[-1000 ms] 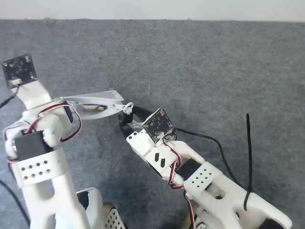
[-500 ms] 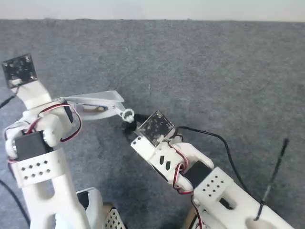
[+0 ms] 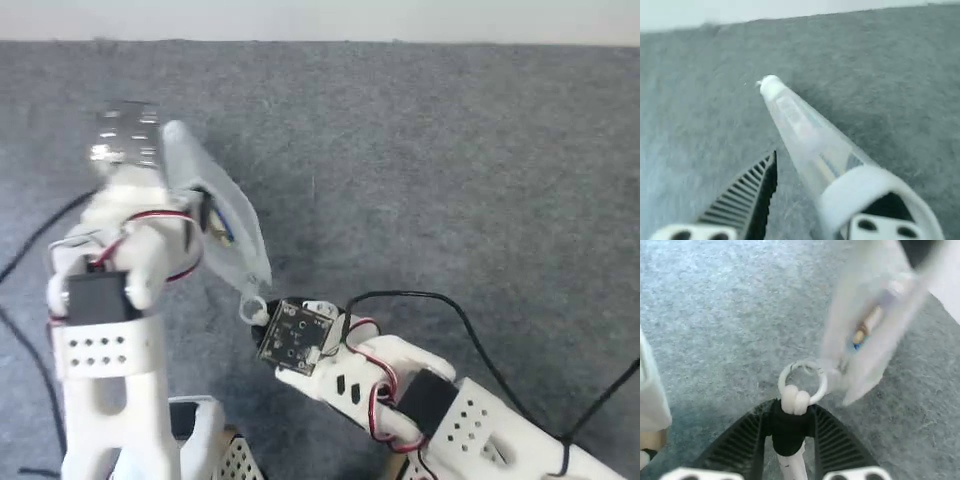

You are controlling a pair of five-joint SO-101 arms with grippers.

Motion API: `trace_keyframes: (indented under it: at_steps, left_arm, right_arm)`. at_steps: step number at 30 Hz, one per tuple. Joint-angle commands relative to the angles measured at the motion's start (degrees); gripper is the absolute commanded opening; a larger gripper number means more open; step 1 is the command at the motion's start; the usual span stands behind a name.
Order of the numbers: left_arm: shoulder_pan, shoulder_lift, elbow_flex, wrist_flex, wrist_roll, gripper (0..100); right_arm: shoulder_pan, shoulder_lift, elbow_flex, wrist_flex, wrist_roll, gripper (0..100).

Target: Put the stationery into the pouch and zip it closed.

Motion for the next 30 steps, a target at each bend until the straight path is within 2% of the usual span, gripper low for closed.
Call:
trace_keyframes:
  at_steps: [1,8,13,19,24,30]
  left_arm:
    - [7.6,-2.5,-3.6,-2.3,-4.8,22]
    - [19.1,-2.5,-9.2,2.5,-5.7,22]
    - [23.6,-2.5,-10.8,8.4,-11.4,22]
    - [19.1,-2.5,-20.6,17.9,-9.3,22]
    - [15.9,-2.5,-25.6,23.2,-9.8,22]
    - [12.5,-2.5,-25.5,28.2,-15.1,22]
  right_arm:
    - [-1.1,-3.0,-3.7,0.7,1.0,0.6]
    - [-1.1,-10.7,2.1,-5.1,0.6,0.6]
    - [-0.8,-17.3,3.5,-5.0,0.5,0.6]
    - [-0.7,-18.0,3.8,-5.0,0.5,0.6]
    - [3.7,-18.4,2.8,-5.5,0.5,0.6]
    - [8.6,-18.4,-1.1,-3.6,-1.1,0.6]
